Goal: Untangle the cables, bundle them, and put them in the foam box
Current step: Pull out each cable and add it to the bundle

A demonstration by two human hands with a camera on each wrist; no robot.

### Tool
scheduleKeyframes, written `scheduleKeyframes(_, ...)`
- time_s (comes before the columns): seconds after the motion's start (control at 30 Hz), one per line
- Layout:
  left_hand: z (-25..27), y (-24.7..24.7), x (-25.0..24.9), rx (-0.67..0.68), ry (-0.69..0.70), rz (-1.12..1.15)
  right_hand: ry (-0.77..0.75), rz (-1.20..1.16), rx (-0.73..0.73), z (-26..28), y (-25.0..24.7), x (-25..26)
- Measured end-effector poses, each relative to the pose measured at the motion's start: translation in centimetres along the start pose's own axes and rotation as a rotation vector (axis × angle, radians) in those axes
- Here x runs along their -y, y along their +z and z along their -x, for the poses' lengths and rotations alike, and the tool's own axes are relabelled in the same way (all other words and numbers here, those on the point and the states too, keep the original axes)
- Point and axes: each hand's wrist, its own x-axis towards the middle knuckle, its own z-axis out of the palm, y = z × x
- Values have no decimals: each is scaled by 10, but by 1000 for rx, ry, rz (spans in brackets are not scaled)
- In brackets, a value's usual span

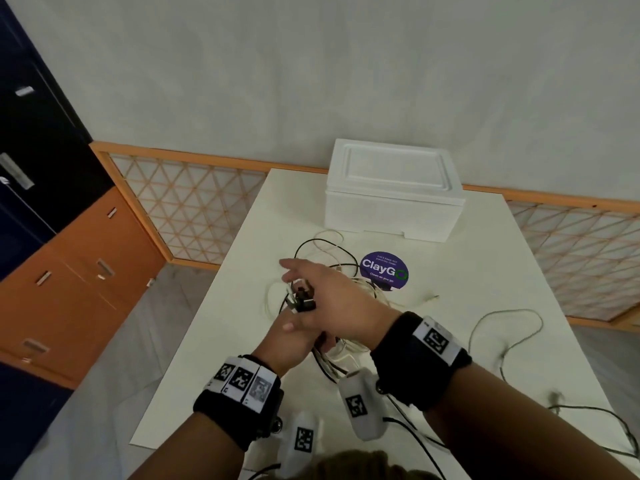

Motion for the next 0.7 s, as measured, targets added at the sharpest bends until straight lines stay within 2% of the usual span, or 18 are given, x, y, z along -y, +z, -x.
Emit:
scheduleKeyframes(0.1,3,-3,-3,60,-70,-97,-122,79,-20,-2,7,4)
scheduleKeyframes(0.17,4,-5,-3,104,-97,-179,-148,115,-49,-4,8,5)
scheduleKeyframes(0.23,5,-4,-5,91,-111,-194,-178,134,-84,-4,10,5)
scheduleKeyframes(0.37,5,-2,-5,8,-167,45,-214,208,-152,-2,17,4)
scheduleKeyframes(0.43,2,-2,-4,9,-201,149,-215,217,-187,-2,19,4)
scheduleKeyframes(0.53,-1,0,-4,31,-257,175,-236,224,-197,0,18,3)
scheduleKeyframes(0.7,-2,-5,5,-16,-361,250,-396,281,-206,5,26,0)
